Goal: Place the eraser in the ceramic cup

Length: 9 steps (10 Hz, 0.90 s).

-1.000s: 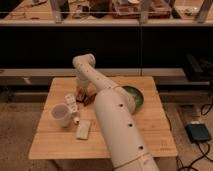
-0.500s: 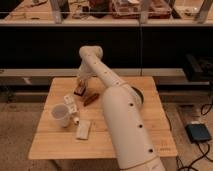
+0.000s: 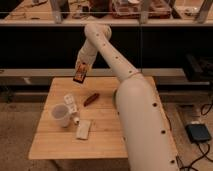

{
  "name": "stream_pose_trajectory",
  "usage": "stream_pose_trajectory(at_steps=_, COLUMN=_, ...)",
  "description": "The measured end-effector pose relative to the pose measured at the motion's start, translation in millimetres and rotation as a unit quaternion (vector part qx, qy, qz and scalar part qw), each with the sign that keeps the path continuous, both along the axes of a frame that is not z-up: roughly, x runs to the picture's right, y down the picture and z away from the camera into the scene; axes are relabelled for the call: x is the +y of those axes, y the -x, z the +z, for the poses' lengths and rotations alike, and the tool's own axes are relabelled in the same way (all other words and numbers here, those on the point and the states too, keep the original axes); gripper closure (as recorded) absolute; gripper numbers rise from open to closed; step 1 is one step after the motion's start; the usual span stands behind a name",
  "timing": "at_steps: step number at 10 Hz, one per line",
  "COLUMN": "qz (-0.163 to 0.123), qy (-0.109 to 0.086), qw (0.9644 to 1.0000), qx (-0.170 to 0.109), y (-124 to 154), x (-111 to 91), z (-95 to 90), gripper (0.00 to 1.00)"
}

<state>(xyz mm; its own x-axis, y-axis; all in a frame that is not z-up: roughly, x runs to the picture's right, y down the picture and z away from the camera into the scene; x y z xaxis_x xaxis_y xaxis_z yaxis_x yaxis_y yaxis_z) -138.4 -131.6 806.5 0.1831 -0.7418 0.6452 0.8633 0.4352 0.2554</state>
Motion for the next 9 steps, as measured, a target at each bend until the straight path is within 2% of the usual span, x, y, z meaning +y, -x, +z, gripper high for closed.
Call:
stream_pose_trajectory(at_steps=2, qz=-0.028, qy=-0.025, qw=0.9987, qx=-0.033, y=13, x=10, z=-47.9, gripper=1.00)
stream_pose_trajectory(at_steps=3, qz=-0.043, qy=-0.037, qw=0.9970, qx=-0.052, y=24, x=28, z=-73.5, gripper=1.00)
stream_pose_trajectory(at_steps=5, qz=-0.058, qy=-0.049, qw=0.9948, qx=-0.068, y=33, x=55, z=-95.2, gripper=1.00)
stream_pose_trajectory(at_steps=7, qz=-0.095, qy=-0.070, qw=0.9895, qx=-0.083, y=45, x=97, z=-112.6, gripper=1.00)
stream_pose_trajectory(at_steps=9, qz=-0.108, qy=-0.078, qw=0.9871, qx=-0.089, y=48, x=110, z=-117.0, gripper=1.00)
